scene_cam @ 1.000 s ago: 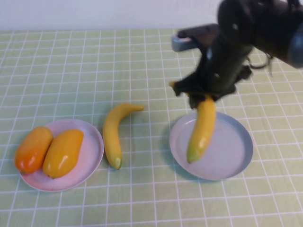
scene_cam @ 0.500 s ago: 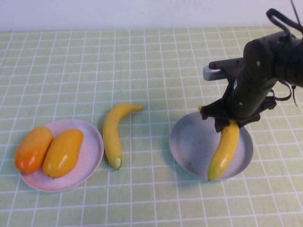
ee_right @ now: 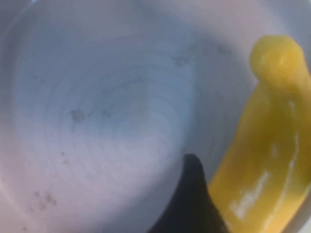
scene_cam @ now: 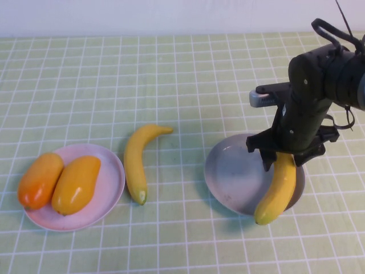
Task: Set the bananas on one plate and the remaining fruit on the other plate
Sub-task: Put another type of fruit in the right plate
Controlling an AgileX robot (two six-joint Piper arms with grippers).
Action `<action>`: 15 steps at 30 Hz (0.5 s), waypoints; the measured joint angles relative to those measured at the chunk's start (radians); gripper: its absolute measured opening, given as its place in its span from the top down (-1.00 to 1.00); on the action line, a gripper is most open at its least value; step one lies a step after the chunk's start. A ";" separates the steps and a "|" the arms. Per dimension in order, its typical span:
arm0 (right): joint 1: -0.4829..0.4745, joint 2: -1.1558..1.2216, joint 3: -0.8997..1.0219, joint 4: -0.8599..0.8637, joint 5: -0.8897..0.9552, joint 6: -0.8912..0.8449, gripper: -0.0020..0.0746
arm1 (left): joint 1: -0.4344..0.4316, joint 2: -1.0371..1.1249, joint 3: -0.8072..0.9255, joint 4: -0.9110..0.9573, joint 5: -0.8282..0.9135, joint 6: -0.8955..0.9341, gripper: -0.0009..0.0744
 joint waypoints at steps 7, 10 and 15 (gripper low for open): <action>0.048 -0.058 -0.100 0.052 0.015 0.019 -0.33 | 0.000 0.000 0.000 0.000 0.000 0.000 0.97; 0.104 -0.045 -0.167 0.112 -0.018 0.019 -0.29 | 0.000 0.000 0.000 0.000 0.000 0.000 0.97; 0.207 0.096 -0.336 0.168 -0.044 0.019 -0.26 | 0.000 0.000 0.000 0.000 0.000 0.000 0.97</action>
